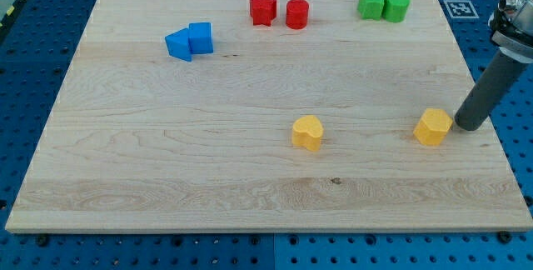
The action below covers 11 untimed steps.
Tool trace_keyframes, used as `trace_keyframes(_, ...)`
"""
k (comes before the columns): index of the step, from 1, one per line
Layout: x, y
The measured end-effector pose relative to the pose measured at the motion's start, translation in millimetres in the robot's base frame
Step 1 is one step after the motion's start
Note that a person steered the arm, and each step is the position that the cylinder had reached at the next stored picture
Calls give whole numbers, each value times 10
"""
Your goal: Place your arm at the right of the hexagon
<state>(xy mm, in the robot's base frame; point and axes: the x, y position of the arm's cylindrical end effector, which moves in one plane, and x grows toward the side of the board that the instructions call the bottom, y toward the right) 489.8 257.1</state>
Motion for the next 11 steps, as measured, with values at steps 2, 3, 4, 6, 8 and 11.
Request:
trace_keyframes(2, -131, -391)
trace_keyframes(3, -99, -249)
trace_keyframes(4, -91, 83)
trace_keyframes(6, 111, 84)
trace_keyframes(8, 175, 84)
trace_keyframes(11, 205, -213)
